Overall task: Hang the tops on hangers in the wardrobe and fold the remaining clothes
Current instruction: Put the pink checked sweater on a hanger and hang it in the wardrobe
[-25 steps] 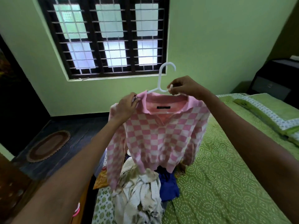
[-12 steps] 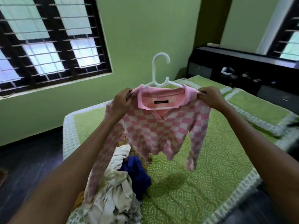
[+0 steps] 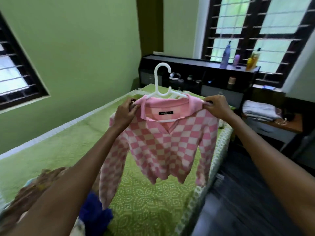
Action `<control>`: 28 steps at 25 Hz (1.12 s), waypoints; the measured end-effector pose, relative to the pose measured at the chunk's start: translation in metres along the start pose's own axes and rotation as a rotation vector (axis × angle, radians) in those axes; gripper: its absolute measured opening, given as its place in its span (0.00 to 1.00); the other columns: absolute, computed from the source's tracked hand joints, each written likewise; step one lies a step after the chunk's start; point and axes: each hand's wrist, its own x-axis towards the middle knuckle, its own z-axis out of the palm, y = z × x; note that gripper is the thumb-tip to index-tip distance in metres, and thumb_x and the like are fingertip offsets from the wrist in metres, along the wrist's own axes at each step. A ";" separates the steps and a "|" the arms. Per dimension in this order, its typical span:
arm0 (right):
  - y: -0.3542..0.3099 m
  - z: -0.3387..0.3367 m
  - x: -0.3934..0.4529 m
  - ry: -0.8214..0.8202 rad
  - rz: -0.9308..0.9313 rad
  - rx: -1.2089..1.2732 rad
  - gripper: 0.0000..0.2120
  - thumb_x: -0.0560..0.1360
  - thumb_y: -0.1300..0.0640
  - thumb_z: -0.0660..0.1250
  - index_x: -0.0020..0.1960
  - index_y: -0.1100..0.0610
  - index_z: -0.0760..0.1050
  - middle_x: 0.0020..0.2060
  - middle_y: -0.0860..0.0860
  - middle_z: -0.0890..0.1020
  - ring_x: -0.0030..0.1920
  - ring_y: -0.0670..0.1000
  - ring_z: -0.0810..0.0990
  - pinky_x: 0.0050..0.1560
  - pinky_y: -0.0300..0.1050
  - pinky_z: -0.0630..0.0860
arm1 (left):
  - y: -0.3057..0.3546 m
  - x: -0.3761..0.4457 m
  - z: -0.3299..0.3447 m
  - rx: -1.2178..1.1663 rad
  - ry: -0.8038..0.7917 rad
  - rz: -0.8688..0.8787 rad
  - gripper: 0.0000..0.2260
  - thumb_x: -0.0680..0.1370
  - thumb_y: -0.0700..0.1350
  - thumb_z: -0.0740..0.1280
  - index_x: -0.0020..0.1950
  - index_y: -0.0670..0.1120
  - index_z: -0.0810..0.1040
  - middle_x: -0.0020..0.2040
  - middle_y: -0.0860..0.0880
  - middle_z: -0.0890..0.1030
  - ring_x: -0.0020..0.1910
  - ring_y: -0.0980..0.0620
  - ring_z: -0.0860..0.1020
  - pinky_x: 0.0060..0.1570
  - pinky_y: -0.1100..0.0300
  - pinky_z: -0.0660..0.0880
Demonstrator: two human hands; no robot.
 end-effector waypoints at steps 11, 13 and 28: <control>0.175 -0.130 -0.084 0.175 0.452 -0.109 0.06 0.71 0.64 0.69 0.40 0.68 0.79 0.36 0.63 0.81 0.36 0.52 0.73 0.35 0.43 0.62 | 0.128 0.061 0.235 -0.255 -0.282 0.218 0.16 0.75 0.48 0.60 0.52 0.36 0.77 0.45 0.38 0.80 0.44 0.42 0.77 0.43 0.51 0.70; 0.205 -0.153 -0.097 0.226 0.527 -0.144 0.07 0.71 0.63 0.68 0.42 0.68 0.80 0.37 0.62 0.81 0.36 0.54 0.75 0.36 0.43 0.63 | 0.157 0.070 0.282 -0.277 -0.297 0.207 0.16 0.75 0.49 0.61 0.52 0.38 0.78 0.45 0.38 0.81 0.45 0.41 0.78 0.45 0.50 0.71; 0.418 -0.296 -0.109 0.501 0.939 -0.352 0.05 0.70 0.65 0.65 0.41 0.64 0.80 0.36 0.57 0.81 0.39 0.51 0.75 0.35 0.39 0.63 | 0.356 0.179 0.610 -0.472 -0.444 0.423 0.09 0.79 0.46 0.64 0.52 0.42 0.77 0.48 0.44 0.80 0.50 0.43 0.76 0.47 0.58 0.57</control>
